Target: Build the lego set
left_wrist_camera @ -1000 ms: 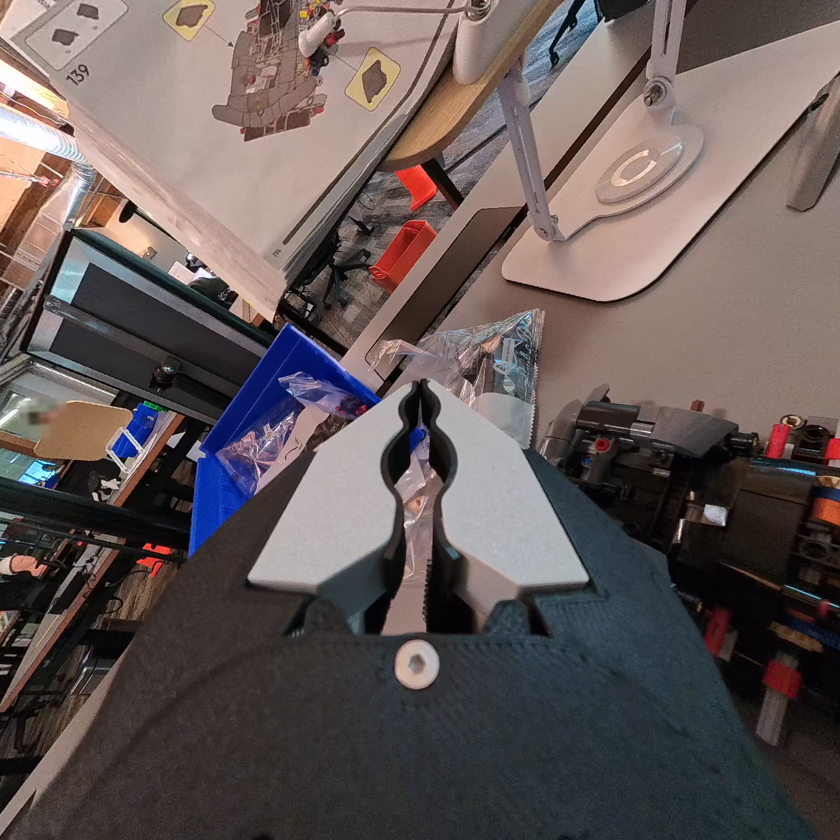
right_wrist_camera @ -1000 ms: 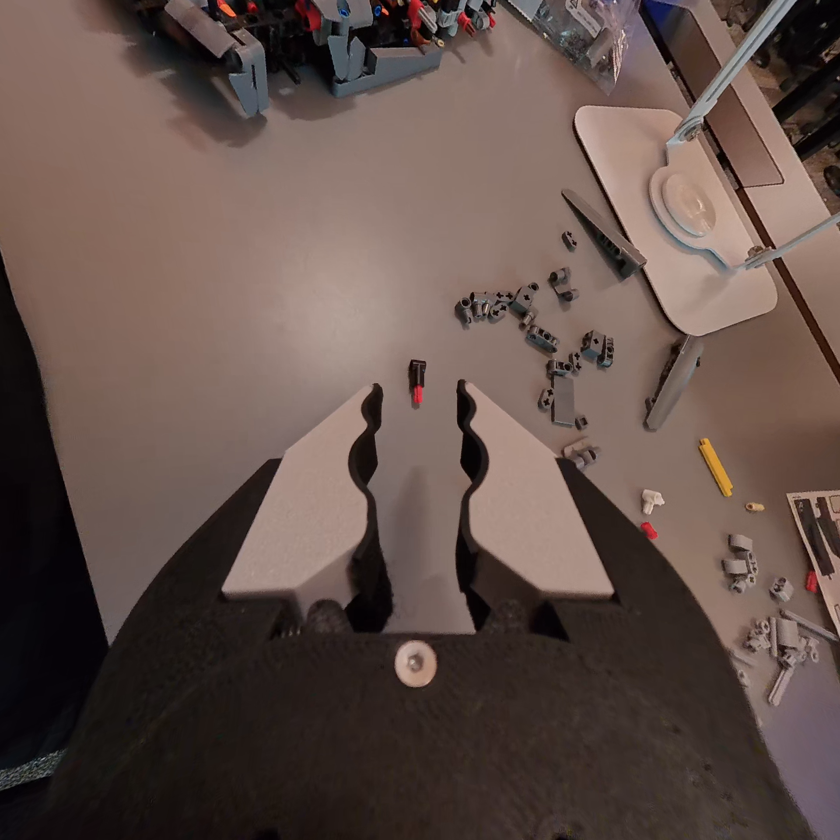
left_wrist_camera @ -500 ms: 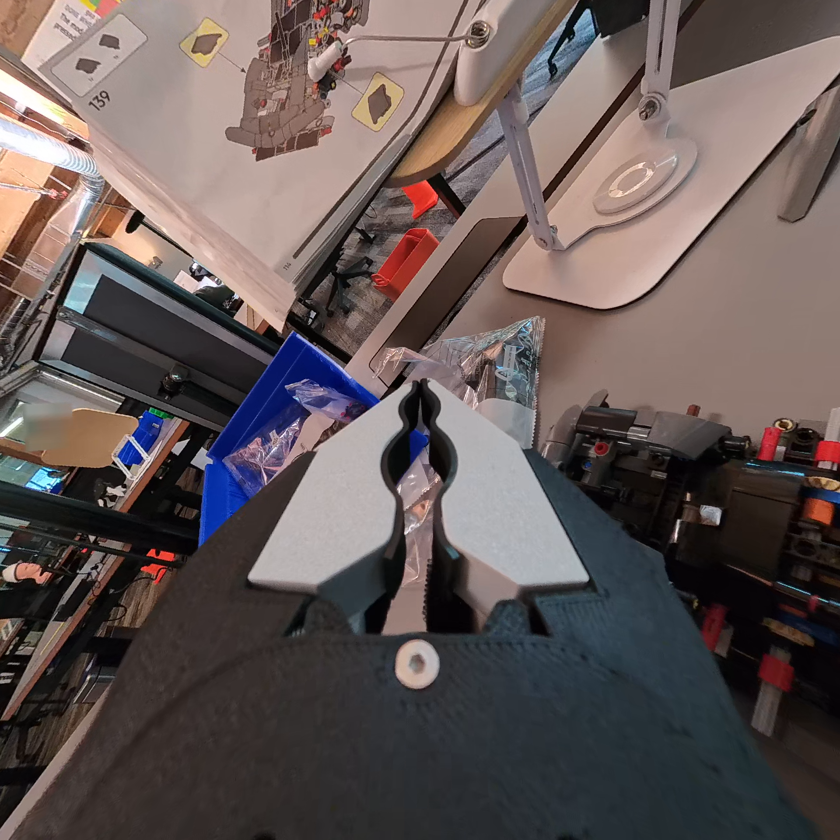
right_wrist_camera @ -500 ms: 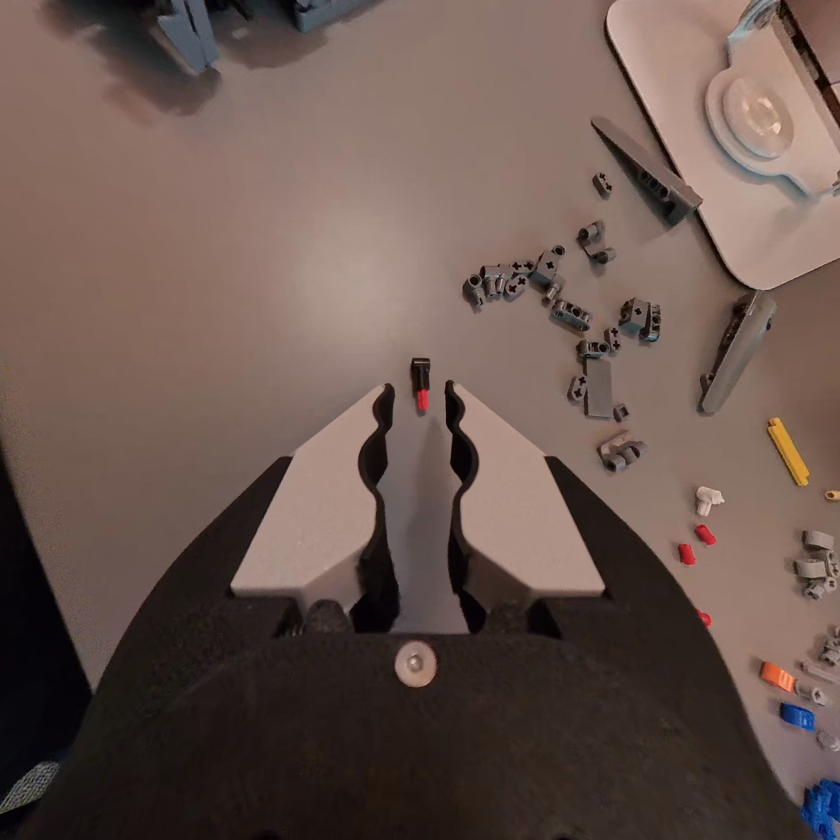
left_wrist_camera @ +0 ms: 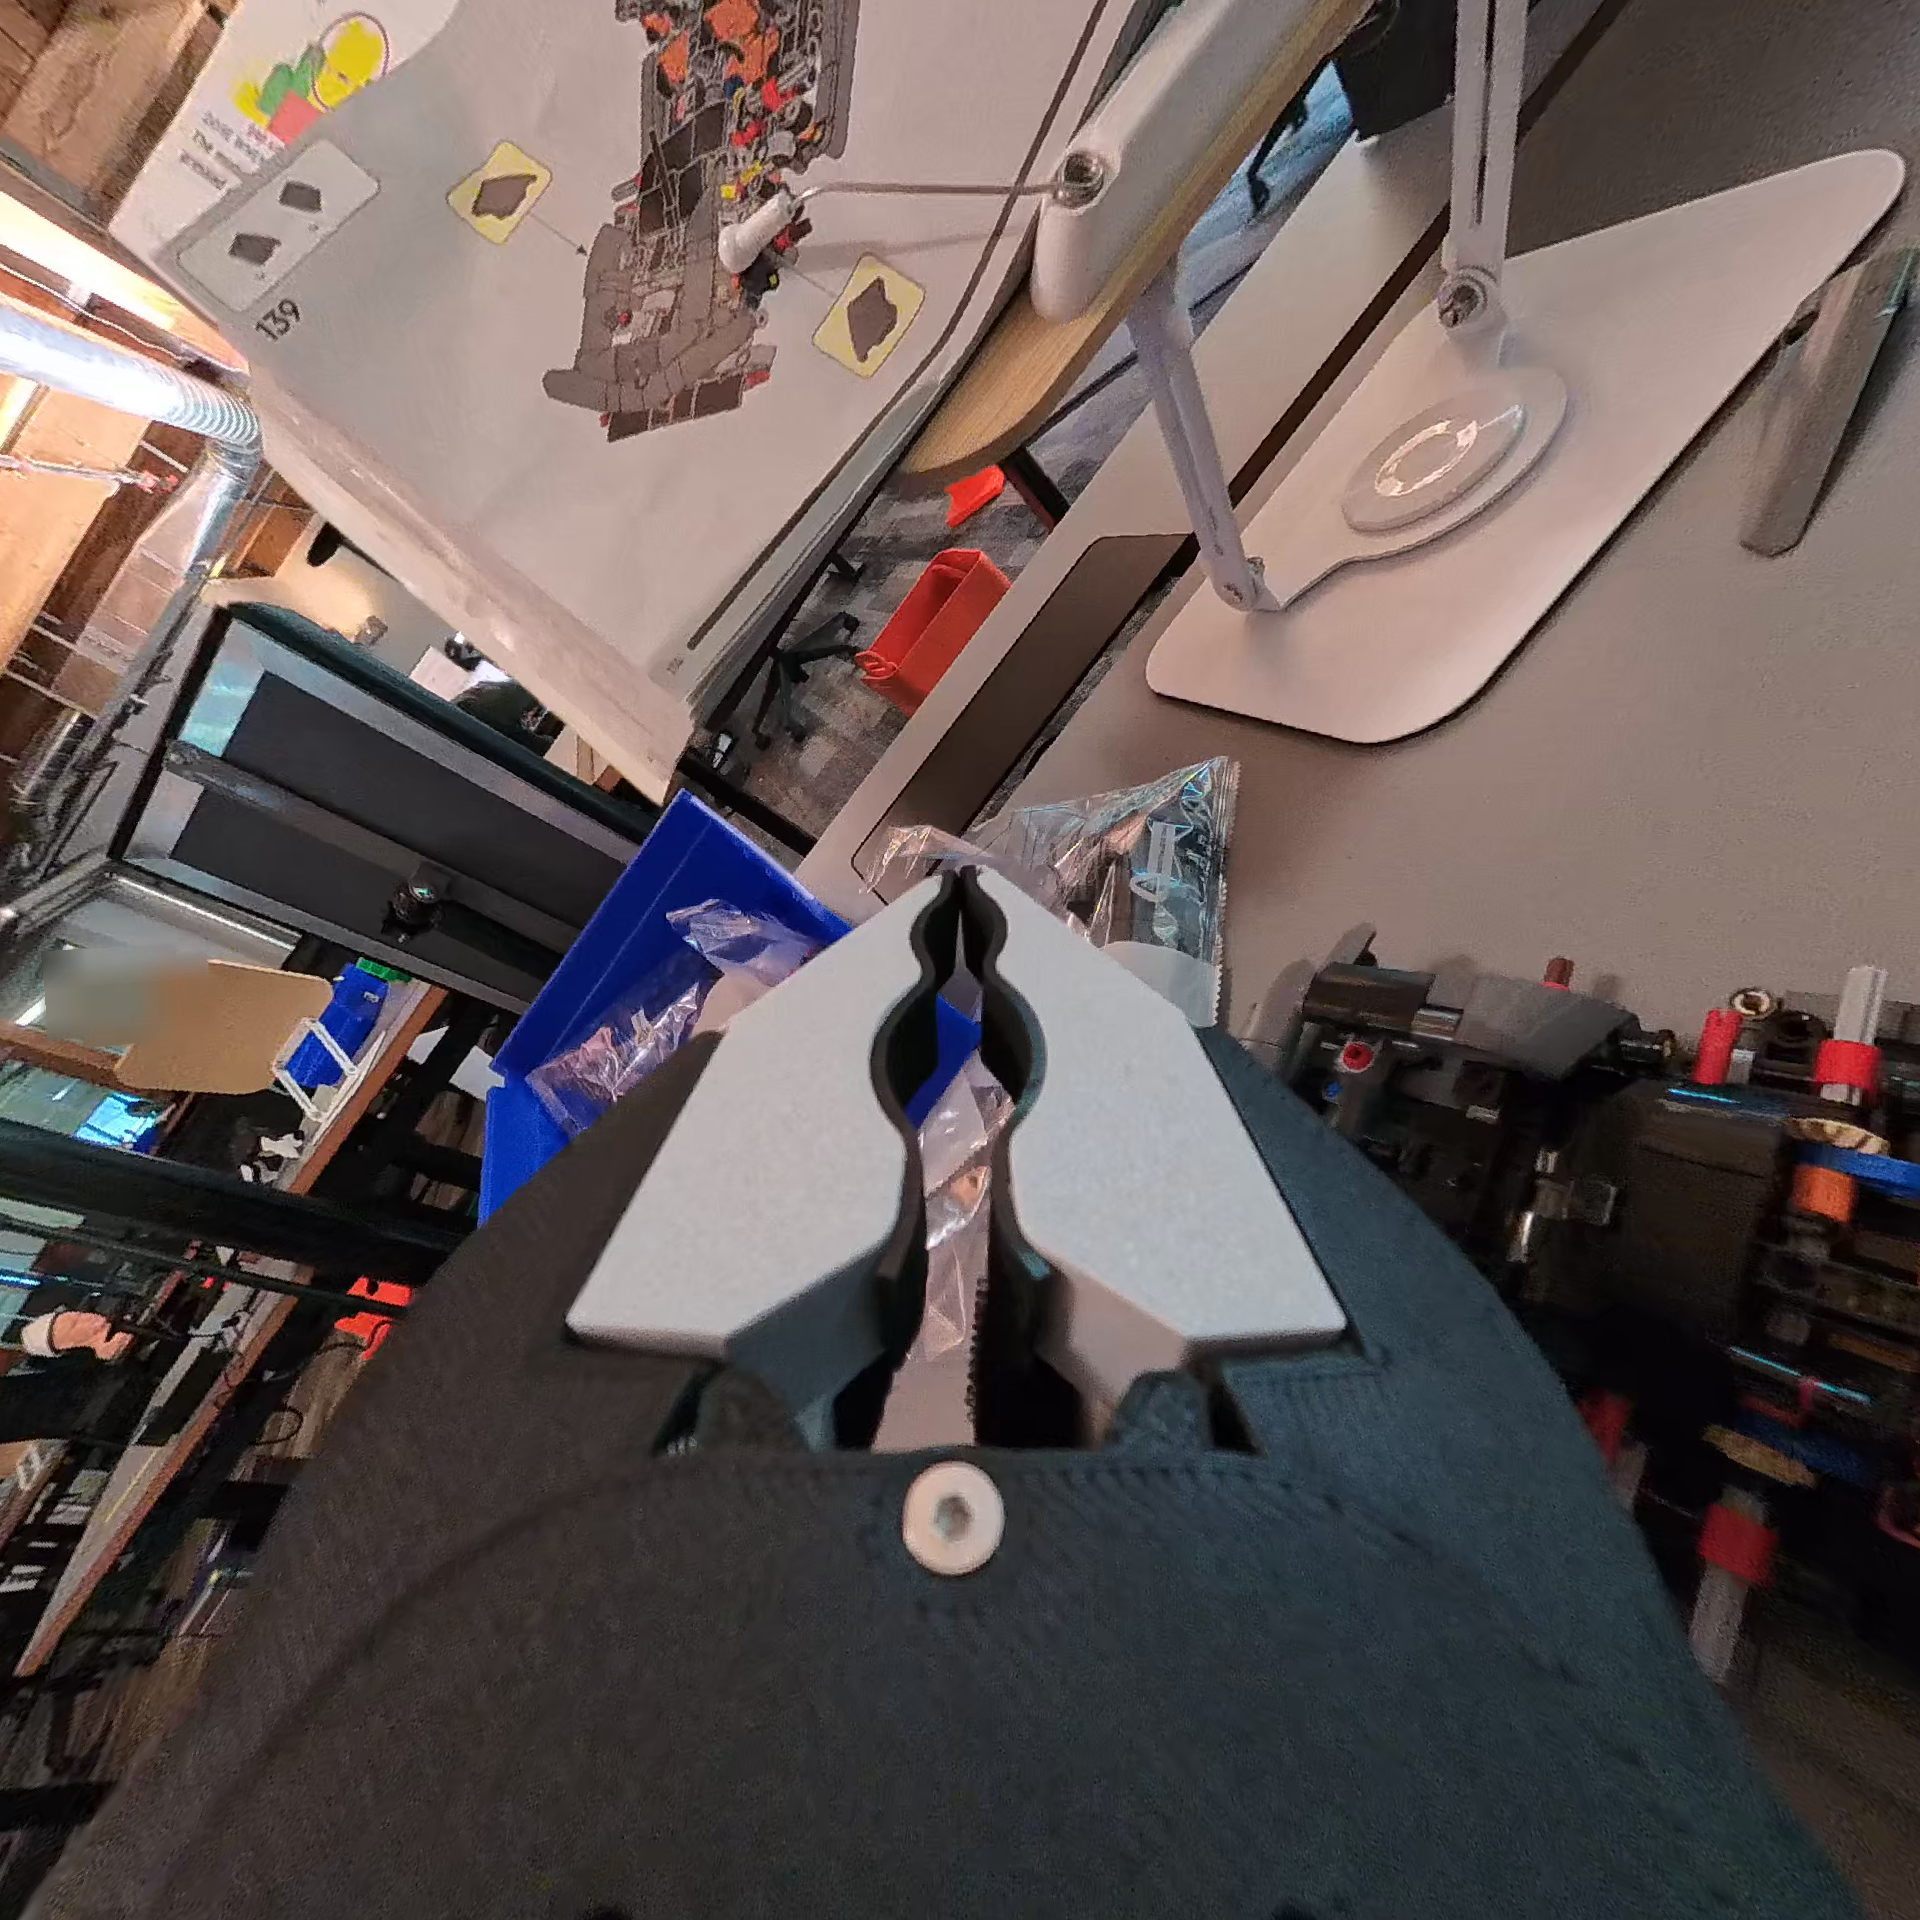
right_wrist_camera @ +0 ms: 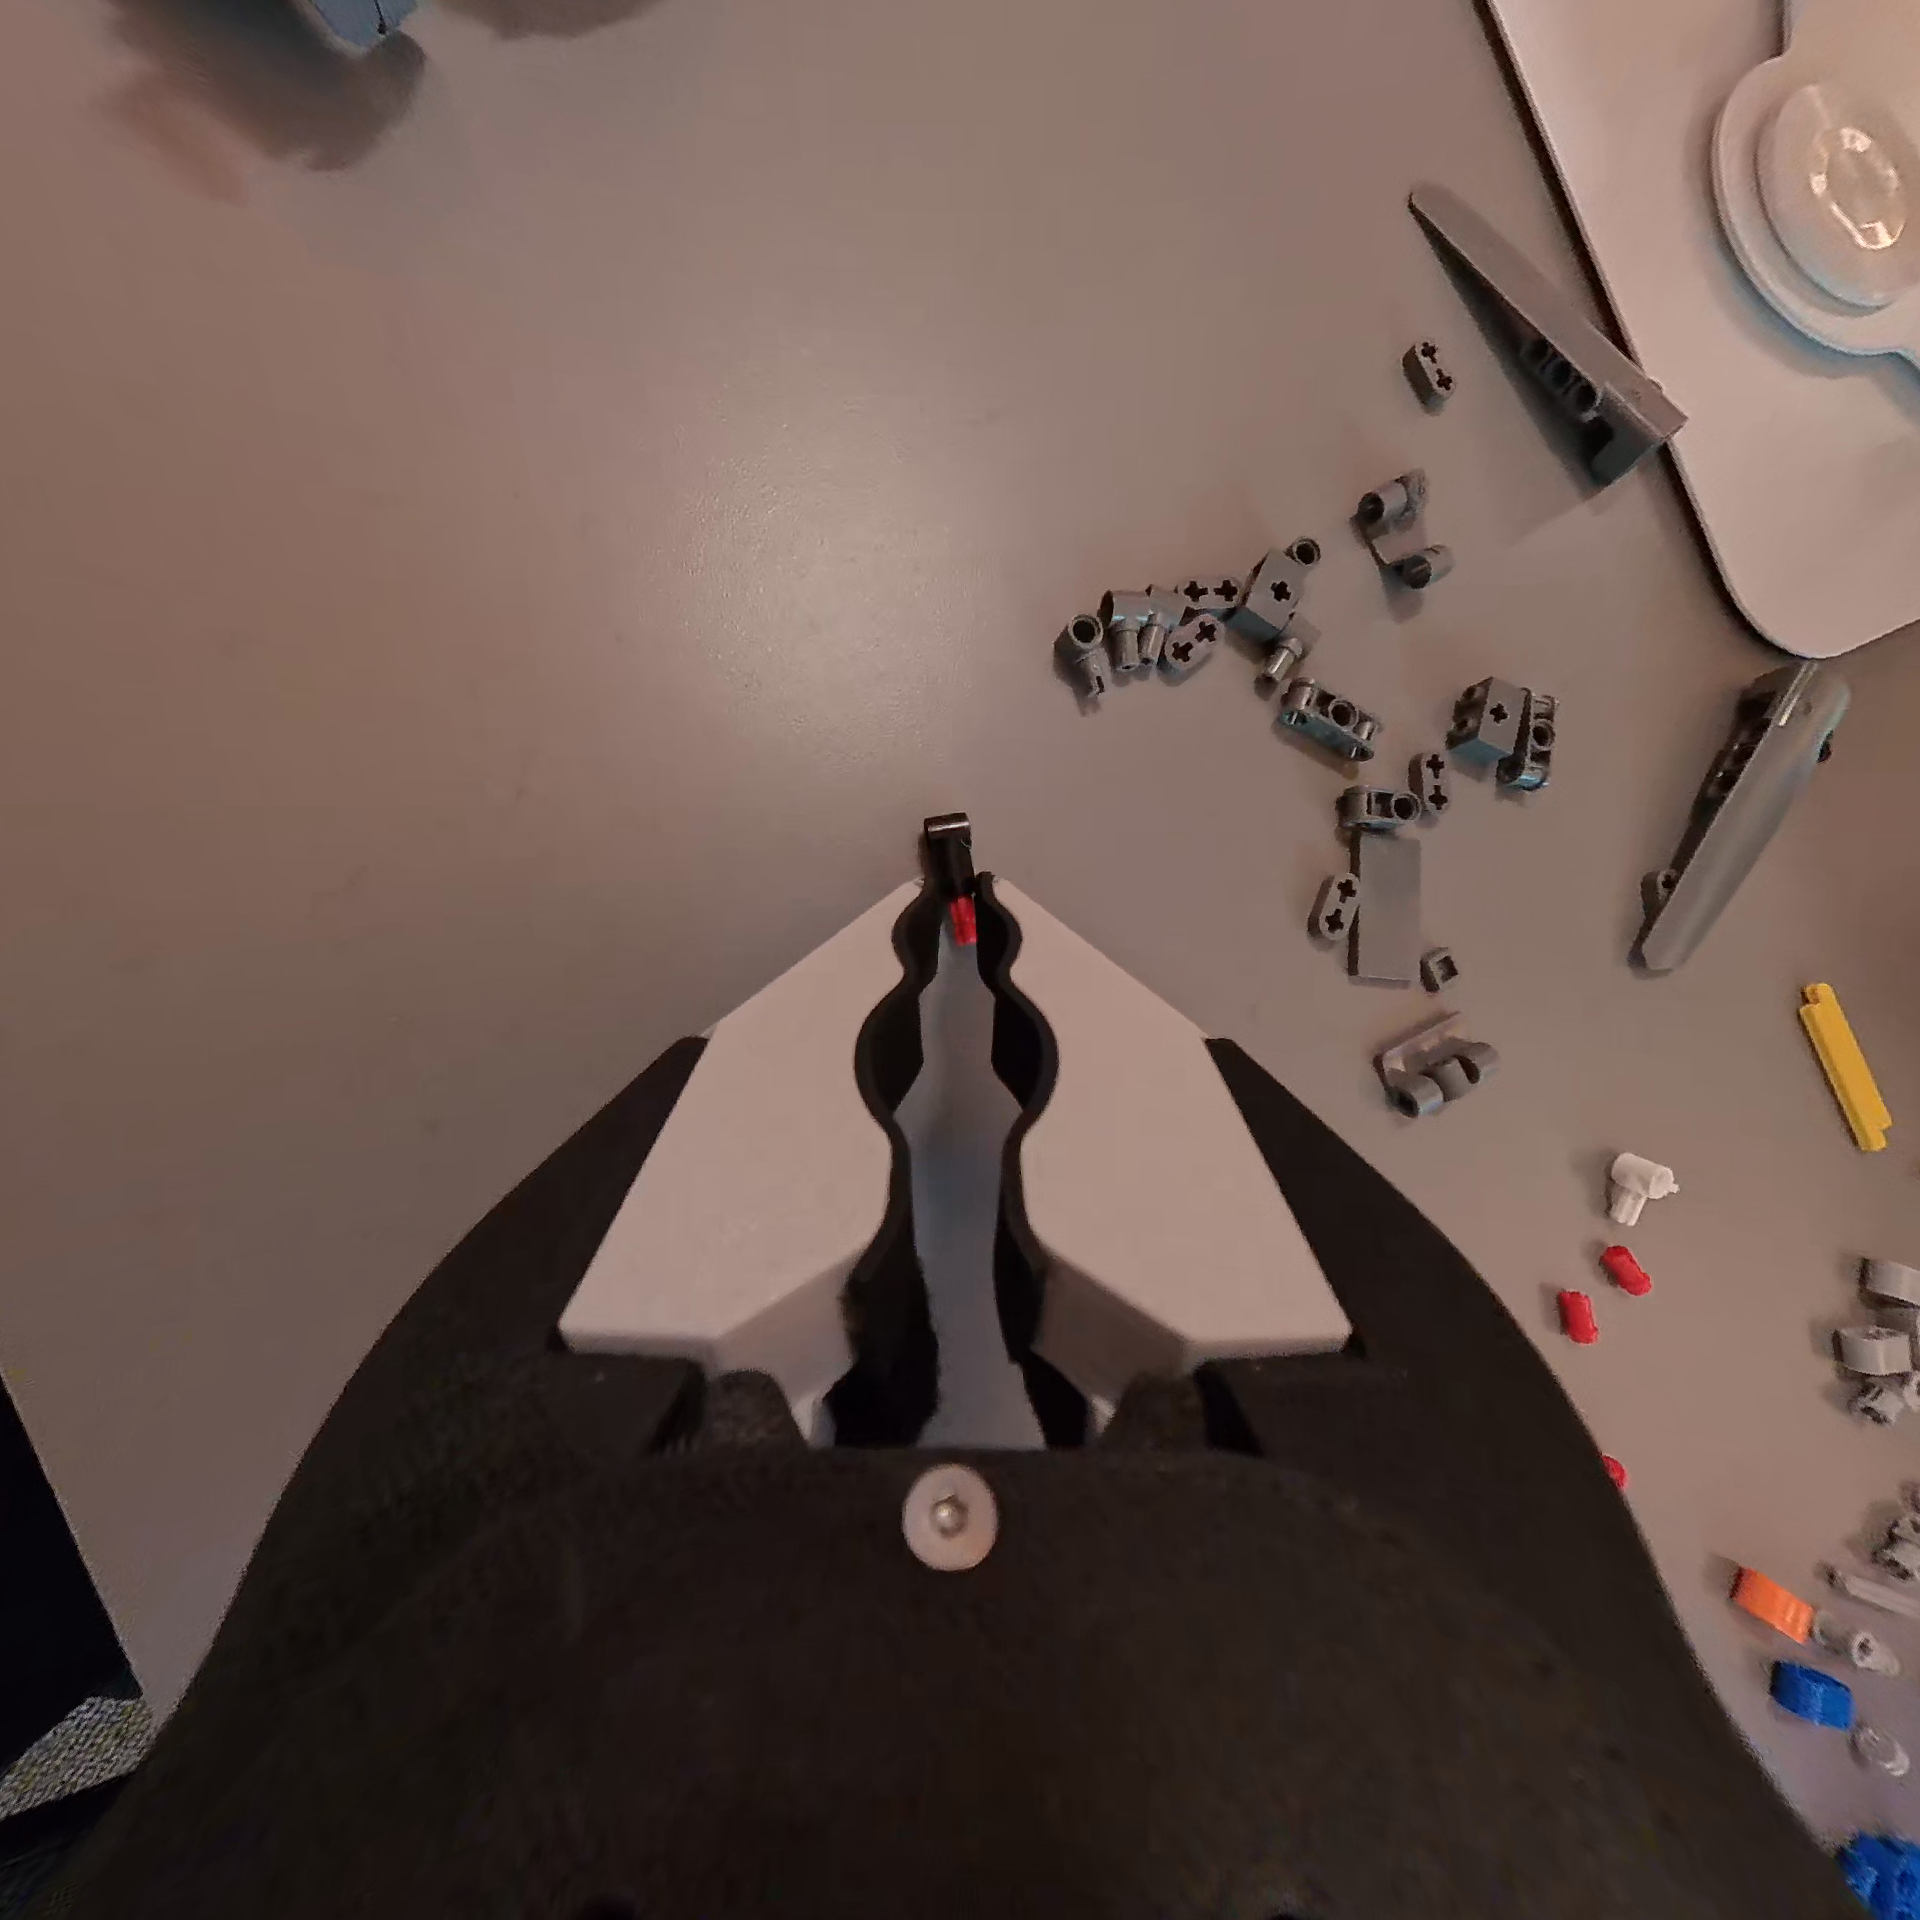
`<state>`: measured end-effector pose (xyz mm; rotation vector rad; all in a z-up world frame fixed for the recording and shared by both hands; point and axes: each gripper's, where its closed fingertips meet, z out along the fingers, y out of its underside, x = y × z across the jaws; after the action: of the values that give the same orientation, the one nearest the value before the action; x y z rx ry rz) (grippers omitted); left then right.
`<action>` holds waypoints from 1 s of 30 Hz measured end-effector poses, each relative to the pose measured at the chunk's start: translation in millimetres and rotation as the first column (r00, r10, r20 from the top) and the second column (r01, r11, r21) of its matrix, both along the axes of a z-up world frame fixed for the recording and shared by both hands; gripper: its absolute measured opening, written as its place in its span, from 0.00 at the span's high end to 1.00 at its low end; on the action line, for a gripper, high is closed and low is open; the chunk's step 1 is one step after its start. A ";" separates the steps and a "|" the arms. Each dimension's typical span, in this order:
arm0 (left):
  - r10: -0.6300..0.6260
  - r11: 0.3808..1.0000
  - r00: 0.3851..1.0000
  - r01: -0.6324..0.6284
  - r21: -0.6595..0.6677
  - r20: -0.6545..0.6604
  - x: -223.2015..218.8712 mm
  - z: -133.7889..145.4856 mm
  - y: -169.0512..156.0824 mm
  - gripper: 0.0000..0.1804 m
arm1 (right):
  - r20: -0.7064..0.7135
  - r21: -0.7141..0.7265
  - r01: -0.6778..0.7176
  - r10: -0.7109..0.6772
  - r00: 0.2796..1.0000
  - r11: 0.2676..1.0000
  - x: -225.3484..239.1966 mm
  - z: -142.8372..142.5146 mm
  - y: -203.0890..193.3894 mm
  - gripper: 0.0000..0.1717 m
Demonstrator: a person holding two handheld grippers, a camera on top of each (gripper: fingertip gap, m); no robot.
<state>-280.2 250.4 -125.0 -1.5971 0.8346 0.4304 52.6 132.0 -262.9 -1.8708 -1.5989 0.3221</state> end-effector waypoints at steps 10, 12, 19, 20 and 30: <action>-0.048 0.998 0.999 0.048 0.041 0.010 23.0 21.1 -11.0 1.00 | -0.035 0.057 -0.033 0.035 0.999 0.998 -18.5 17.4 -7.3 0.98; -0.051 0.998 0.999 0.051 0.046 0.005 24.4 24.2 -13.7 1.00 | -0.036 0.075 -0.042 0.045 0.998 0.996 -22.9 22.1 -9.3 0.98; -0.028 0.998 1.000 0.028 0.050 -0.002 15.6 40.0 -44.0 1.00 | -0.058 0.121 -0.064 0.072 0.996 0.991 -37.7 35.7 -13.9 0.98; -0.021 0.999 1.000 0.021 0.047 0.004 14.2 40.7 -51.4 0.99 | -0.064 0.126 -0.069 0.077 0.995 0.990 -40.0 37.2 -14.4 0.98; 0.023 0.998 0.999 -0.022 -0.056 0.027 0.8 10.3 -105.5 0.94 | -0.127 0.175 -0.141 0.164 0.978 0.974 -63.5 43.0 -10.5 0.98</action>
<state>-279.4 144.9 -114.7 -1.6619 0.8147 0.4030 -10.9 121.6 -219.9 -1.5694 -1.6246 0.3678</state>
